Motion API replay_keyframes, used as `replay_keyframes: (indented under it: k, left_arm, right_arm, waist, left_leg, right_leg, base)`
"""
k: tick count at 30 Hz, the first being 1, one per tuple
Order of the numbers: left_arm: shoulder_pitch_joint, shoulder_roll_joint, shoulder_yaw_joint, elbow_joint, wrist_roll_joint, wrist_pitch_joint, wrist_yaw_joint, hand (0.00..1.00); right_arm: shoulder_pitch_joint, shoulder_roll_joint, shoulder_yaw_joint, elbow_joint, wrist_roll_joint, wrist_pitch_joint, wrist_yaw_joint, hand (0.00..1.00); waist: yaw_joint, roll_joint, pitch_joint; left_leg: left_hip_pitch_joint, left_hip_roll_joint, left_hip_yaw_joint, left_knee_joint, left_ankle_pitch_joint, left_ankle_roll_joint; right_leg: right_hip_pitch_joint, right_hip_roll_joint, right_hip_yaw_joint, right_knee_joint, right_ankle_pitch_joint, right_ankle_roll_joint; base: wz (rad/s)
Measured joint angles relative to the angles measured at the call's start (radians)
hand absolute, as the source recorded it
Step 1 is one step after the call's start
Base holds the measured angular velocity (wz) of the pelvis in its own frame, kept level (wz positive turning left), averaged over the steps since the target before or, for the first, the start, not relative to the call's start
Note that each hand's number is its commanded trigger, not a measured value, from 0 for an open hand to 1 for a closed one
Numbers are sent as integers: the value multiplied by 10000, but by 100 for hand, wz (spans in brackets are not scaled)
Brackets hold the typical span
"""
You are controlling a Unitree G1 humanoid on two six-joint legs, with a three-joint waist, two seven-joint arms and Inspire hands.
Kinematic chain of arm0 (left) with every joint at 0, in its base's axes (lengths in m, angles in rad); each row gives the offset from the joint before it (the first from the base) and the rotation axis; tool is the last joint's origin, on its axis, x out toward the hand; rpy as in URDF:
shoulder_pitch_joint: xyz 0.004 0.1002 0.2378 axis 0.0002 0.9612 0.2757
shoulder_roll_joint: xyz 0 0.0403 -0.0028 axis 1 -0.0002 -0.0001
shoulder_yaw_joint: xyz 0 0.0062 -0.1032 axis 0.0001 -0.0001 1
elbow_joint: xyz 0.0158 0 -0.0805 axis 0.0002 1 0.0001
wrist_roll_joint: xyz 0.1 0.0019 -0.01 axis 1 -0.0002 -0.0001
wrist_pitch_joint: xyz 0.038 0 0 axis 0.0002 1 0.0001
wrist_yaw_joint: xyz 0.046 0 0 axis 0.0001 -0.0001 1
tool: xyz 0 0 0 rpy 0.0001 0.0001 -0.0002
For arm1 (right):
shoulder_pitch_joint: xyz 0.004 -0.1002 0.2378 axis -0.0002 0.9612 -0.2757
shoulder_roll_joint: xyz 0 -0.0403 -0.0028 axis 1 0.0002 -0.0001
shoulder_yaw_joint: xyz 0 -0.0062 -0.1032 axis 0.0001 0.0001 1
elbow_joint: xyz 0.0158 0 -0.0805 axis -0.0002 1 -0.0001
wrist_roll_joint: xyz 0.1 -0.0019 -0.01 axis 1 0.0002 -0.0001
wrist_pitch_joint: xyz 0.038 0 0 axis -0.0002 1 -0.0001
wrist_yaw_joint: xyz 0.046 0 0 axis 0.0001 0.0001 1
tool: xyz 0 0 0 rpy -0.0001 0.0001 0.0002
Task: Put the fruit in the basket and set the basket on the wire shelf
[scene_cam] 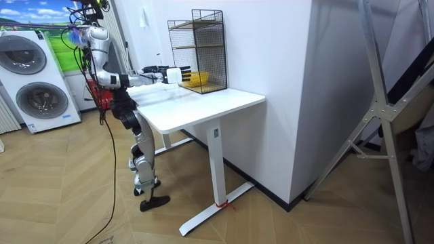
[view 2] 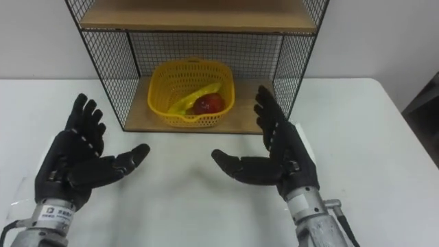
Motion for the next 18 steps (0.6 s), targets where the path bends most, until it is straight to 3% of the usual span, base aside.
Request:
replay_keyframes:
  k: [2, 7, 10, 13, 16, 18]
  left_arm:
    - [45, -28, 170, -5, -25, -52, 2, 0]
    - [111, -70, 857, -161, 551, -712, 106, 0]
    - [99, -69, 1479, -503, 1099, -1178, 802, 0]
    - [15, -67, 2627, -1050, 1264, -1591, 2001, 0]
    - [-123, -59, 4221, -1834, 1192, -2001, 3505, 0]
    - [-486, 140, 5870, -2256, 1168, -2281, 4729, 0]
  right_arm:
    - [54, -13, -302, -57, 2, -76, -73, 0]
    - [622, -10, -775, -1031, -809, -646, -609, 0]
    - [678, -19, -1228, -1321, -1253, -992, -1297, 0]
    - [659, -156, -2225, -1649, -1545, -1325, -2245, 0]
    - [509, -593, -3460, -2270, -1564, -1598, -3516, 0]
    - [-96, -1153, -4729, -2341, -1557, -1736, -4603, 0]
  waist:
    - [14, -19, 8]
    - [24, -34, 27]
    - [64, 37, 23]
    - [124, 142, 22]
    - [329, 295, 15]
    - [319, 327, 5]
  left_leg:
    - [-69, 3, 1, 3, 4, -5]
    - [-114, 22, -3, -6, 17, -24]
    - [-63, 23, -2, -19, 16, -23]
    - [-56, 23, -12, -17, 15, -25]
    - [-92, 13, 28, -44, 14, -24]
    - [-89, -5, -23, -54, 22, -28]
  right_leg:
    - [-56, 11, 13, -7, 17, -4]
    - [-7, 43, 2, -35, 69, -19]
    - [82, 50, 15, -34, 80, -18]
    - [89, 51, 20, -21, 79, -19]
    - [5, 57, 113, -13, 72, -11]
    - [-48, 49, 107, 17, 32, 0]
  base:
    - [0]
    - [0]
    - [0]
    - [0]
    - [-7]
    - [6]
